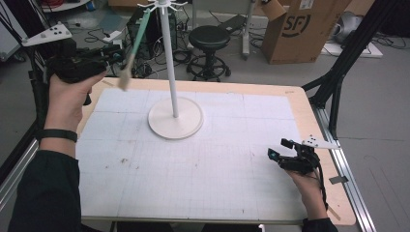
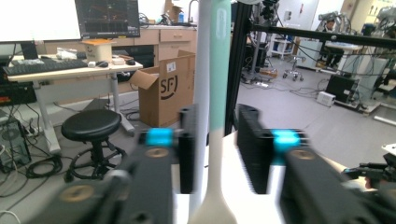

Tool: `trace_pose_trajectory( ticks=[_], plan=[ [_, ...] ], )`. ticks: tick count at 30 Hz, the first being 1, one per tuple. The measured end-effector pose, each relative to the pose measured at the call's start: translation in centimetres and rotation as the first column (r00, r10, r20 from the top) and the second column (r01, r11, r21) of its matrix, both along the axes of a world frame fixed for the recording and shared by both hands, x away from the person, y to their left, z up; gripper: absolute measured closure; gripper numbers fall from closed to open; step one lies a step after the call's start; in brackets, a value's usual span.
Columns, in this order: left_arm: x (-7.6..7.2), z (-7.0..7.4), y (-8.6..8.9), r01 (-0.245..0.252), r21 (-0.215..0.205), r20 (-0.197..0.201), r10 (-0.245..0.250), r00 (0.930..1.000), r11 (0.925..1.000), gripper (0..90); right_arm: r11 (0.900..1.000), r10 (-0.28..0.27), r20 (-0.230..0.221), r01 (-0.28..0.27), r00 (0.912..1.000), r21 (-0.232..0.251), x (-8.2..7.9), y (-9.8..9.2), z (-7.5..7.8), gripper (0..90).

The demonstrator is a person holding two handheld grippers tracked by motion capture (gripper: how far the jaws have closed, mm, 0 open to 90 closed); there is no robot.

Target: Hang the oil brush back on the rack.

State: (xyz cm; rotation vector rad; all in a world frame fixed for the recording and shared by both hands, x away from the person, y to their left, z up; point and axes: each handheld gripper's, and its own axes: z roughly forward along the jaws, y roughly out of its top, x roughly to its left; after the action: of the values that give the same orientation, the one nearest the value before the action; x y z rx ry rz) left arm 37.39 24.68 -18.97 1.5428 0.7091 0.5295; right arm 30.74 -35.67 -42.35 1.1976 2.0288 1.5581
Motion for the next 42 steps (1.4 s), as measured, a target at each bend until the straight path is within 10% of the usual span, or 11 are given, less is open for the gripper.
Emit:
trace_pose_trajectory(
  ticks=[9, 22, 31, 42],
  plan=[
    [-1.4, -2.5, 1.7, -0.036, 0.024, -0.026, 0.037, 0.999, 0.9991, 42.3, 1.0, 0.001, -0.005, -0.001, 1.0, -0.01, 0.0, 0.1, -0.1, 15.4],
    [-5.9, -10.0, 1.7, -0.001, 0.187, -0.078, 0.016, 0.9968, 0.9823, 27.3, 0.999, 0.006, -0.007, -0.006, 1.0, -0.032, 0.1, 0.3, -0.2, 15.4],
    [-8.5, -16.6, 2.4, -0.002, 0.191, -0.123, 0.026, 0.992, 0.9817, 21.5, 0.999, 0.01, -0.008, -0.01, 0.9999, -0.047, 0.1, 0.4, -0.2, 15.3],
    [-9.8, -21.4, 2.7, -0.005, 0.17, -0.15, 0.031, 0.9883, 0.9855, 21.0, 0.998, 0.007, -0.019, -0.009, 0.9998, -0.06, 0.1, 0.5, -0.4, 15.3]
  ],
)
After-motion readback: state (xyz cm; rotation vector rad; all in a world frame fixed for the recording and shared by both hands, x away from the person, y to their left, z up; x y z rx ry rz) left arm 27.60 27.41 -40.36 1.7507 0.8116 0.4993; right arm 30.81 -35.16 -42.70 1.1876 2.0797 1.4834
